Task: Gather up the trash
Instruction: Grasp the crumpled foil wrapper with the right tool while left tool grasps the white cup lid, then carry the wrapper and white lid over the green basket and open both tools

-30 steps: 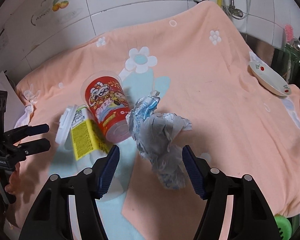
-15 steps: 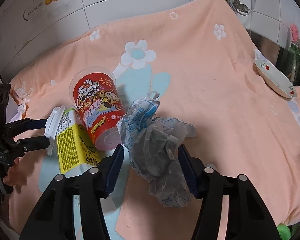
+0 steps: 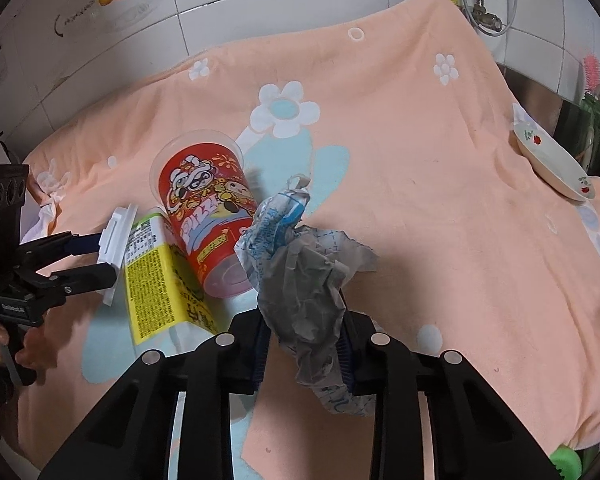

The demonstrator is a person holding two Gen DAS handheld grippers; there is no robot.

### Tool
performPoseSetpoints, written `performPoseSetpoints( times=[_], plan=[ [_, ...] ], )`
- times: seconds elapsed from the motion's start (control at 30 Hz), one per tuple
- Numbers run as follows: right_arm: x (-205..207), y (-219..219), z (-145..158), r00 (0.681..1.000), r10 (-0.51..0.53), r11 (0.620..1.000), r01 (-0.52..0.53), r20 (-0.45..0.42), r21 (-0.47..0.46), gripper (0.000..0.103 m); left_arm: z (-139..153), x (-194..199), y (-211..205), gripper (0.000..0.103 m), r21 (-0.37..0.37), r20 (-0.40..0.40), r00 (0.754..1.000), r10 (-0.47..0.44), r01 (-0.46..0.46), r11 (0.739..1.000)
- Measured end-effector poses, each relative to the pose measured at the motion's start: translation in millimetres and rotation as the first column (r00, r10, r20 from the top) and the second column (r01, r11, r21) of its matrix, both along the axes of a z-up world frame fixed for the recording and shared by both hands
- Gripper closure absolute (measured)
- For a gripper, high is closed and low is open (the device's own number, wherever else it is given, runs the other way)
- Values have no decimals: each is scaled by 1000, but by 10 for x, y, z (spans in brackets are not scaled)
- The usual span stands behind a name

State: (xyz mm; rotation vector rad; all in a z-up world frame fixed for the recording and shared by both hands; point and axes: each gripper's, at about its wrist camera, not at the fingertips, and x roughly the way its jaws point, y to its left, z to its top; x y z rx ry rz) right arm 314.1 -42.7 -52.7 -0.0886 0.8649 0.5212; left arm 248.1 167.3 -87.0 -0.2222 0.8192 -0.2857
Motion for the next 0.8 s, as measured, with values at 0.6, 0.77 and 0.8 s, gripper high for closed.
performPoseSetpoints(
  times=[0.6,0.77,0.8],
  plan=[
    [-494,-344,286,998,-34,997,30,50,71,78,436,-534,-361,18,-15,92,995,-25,26,1000],
    [-704,-522,344,997,-53,996,48,64,81,78,502,-639,-591,18,-21,104,992,-71,73,997],
    [-740,-560,349,996,-58,995,53,65,83,78,514,-661,-654,18,-20,107,991,-83,86,996]
  ],
)
